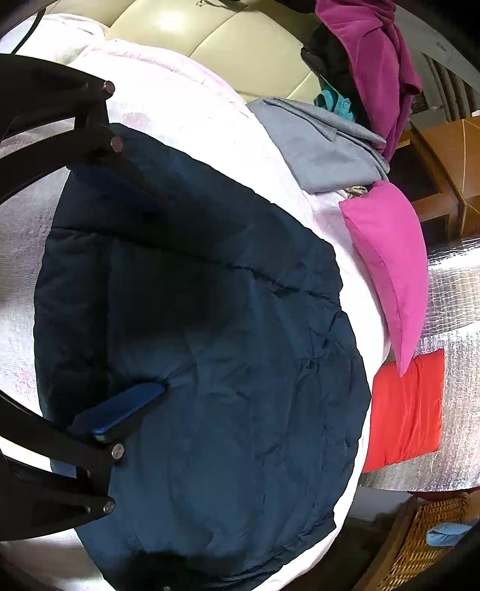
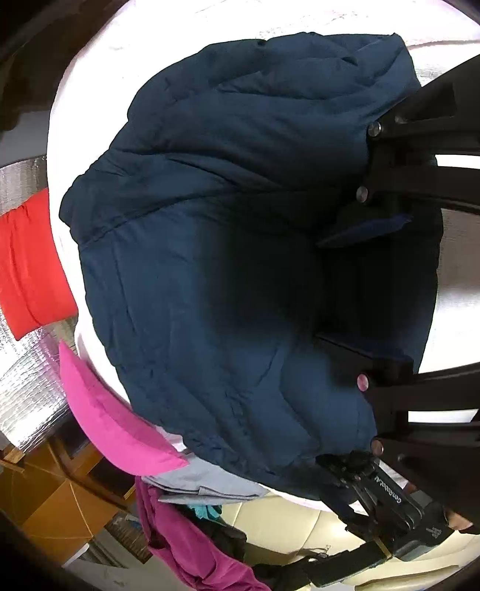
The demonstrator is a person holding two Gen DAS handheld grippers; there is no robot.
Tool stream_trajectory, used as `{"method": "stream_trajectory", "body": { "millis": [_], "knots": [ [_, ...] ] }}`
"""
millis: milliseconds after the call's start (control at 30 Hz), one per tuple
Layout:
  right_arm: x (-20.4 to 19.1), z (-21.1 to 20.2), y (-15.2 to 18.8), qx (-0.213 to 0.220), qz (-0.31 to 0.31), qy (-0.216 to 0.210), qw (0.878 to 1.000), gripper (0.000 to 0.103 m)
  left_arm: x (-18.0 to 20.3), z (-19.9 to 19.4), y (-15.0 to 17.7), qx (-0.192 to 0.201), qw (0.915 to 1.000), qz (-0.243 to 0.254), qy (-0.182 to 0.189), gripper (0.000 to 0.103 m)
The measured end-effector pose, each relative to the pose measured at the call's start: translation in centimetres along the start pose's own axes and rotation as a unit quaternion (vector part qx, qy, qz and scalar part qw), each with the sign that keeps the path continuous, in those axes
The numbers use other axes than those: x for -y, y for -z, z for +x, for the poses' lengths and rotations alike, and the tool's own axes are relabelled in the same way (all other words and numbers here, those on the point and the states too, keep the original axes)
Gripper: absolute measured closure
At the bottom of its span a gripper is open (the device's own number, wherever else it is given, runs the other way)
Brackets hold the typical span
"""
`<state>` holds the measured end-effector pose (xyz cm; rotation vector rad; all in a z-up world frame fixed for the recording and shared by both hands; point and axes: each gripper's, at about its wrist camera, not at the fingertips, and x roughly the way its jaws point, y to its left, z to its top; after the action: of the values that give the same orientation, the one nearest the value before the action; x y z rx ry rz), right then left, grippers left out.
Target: Fold large clothes
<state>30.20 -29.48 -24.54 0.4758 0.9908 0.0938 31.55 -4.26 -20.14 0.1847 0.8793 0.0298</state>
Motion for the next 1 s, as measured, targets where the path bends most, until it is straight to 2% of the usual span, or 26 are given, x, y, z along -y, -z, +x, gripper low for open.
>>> {"method": "stream_trajectory", "body": {
  "millis": [200,267,400,467,633,767,1000],
  "knots": [
    [0.5,-1.5,0.0,0.013,0.02,-0.021,1.0,0.052,-0.6,-0.5,-0.3,0.002,1.0,-0.007,0.004,0.009],
    [0.6,-2.7,-0.1,0.033,0.017,-0.032,0.999,0.052,-1.2,-1.3,-0.4,0.019,0.9997,-0.014,-0.009,0.009],
    [0.8,-5.9,-0.4,0.108,0.002,-0.023,0.994,0.052,-2.5,-2.0,-0.7,0.048,0.9979,-0.024,-0.036,0.009],
    [1.5,-6.3,-0.8,0.119,0.015,-0.011,0.993,0.052,-3.1,-2.0,-0.7,0.049,0.9973,-0.03,-0.045,0.009],
    [4.4,-5.9,-1.5,0.105,0.076,0.018,0.991,0.052,-4.6,-1.2,-0.6,0.037,0.9967,-0.043,-0.059,0.009],
    [5.4,-3.6,-1.7,0.055,0.098,0.03,0.993,0.052,-5.5,-0.6,-0.5,0.032,0.9962,-0.046,-0.067,0.009],
    [5.8,-4.1,-1.6,0.058,0.108,0.023,0.992,0.051,-5.8,0.1,0.0,0.016,0.9964,-0.038,-0.074,0.009]
  ]
}}
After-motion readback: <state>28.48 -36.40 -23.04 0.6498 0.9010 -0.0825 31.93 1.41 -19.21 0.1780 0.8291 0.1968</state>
